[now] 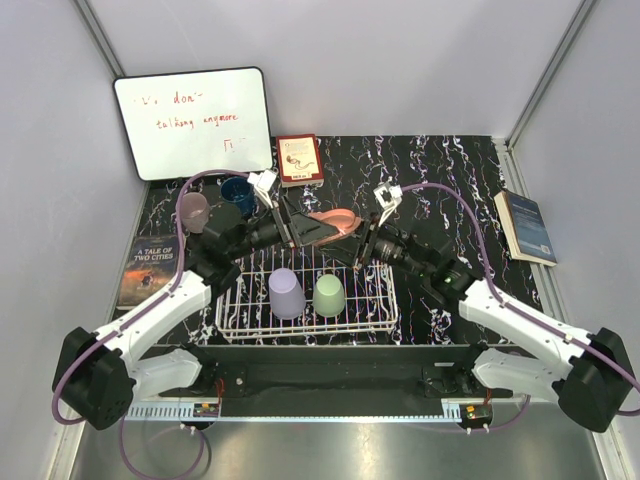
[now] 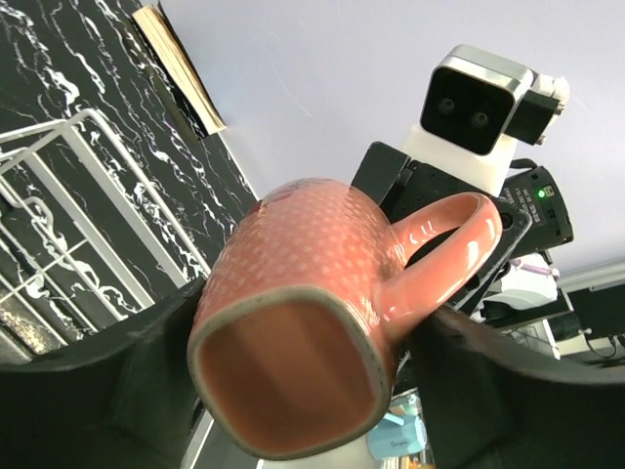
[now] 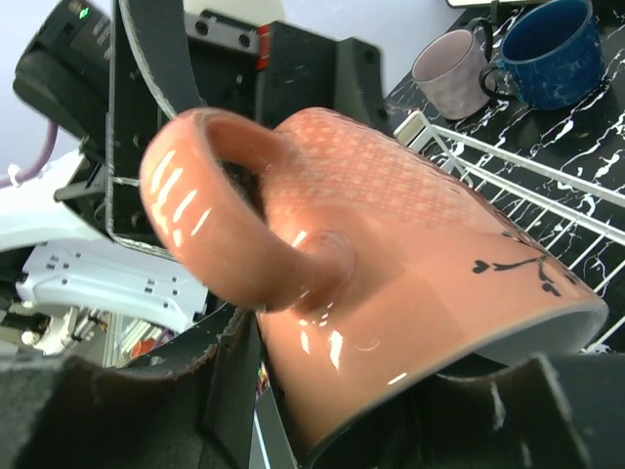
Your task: Unload the cups from the dish rack
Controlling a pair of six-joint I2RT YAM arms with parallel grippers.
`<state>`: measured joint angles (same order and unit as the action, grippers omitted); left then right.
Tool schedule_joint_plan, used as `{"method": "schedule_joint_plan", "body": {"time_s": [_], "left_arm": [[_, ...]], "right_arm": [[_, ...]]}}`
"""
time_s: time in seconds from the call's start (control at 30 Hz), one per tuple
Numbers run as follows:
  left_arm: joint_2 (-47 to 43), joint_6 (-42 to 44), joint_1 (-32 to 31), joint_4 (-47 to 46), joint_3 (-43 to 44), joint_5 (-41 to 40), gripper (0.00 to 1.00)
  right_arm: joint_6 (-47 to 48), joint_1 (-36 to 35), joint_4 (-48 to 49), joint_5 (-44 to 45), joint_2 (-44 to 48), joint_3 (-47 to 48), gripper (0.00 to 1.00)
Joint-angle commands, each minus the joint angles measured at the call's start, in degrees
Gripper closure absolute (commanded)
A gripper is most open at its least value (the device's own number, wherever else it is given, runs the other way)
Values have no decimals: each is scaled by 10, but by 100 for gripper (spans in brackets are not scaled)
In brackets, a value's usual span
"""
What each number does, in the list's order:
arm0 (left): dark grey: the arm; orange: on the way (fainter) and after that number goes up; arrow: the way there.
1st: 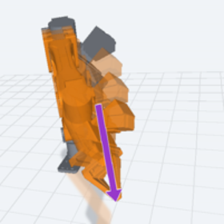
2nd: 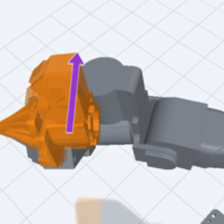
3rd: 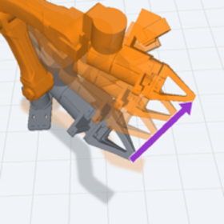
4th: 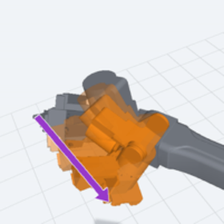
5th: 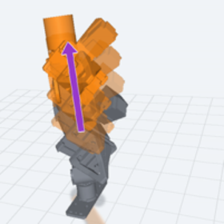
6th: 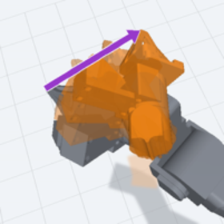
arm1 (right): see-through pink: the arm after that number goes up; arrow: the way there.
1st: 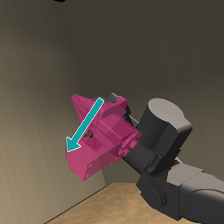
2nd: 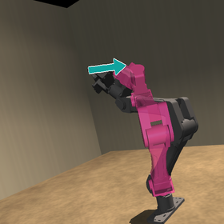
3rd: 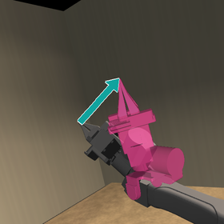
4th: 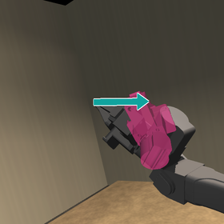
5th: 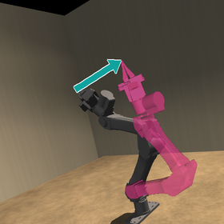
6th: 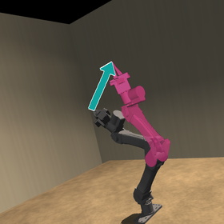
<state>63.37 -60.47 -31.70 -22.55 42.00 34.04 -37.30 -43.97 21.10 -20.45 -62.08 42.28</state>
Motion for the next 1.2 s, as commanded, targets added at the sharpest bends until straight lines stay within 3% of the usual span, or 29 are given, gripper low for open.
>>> {"method": "schedule_joint_plan", "body": {"time_s": [0.0, 0.1, 0.23, 0.43, 0.5, 0.6, 0.8, 0.97, 1.17], "left_arm": [[-11, 50, -4, -1, 43, -7, 10], [-9, 55, -4, 9, 49, -16, 2], [-2, 53, -4, 14, 51, -23, 1], [10, 41, -4, -4, 50, -13, 11], [10, 49, -4, 18, 53, -22, 4], [5, 68, -4, 54, 59, -42, 1], [-10, 131, 15, 218, 109, -155, 1], [-60, 118, 52, 325, 120, -305, 1], [-108, 93, 60, 430, 121, -471, 1]], "right_arm": [[24, -9, -42, 17, 52, 6, 100], [34, -9, -63, 28, 70, 8, 100], [37, -10, -70, 30, 80, 5, 100], [36, -10, -65, 30, 83, 2, 100], [36, -11, -65, 37, 86, -1, 100], [42, -11, -75, 56, 100, -4, 100], [56, -11, -132, 123, 132, -1, 100], [65, -11, -189, 187, 140, 22, 100], [103, -10, -281, 292, 47, 138, 100]]}}
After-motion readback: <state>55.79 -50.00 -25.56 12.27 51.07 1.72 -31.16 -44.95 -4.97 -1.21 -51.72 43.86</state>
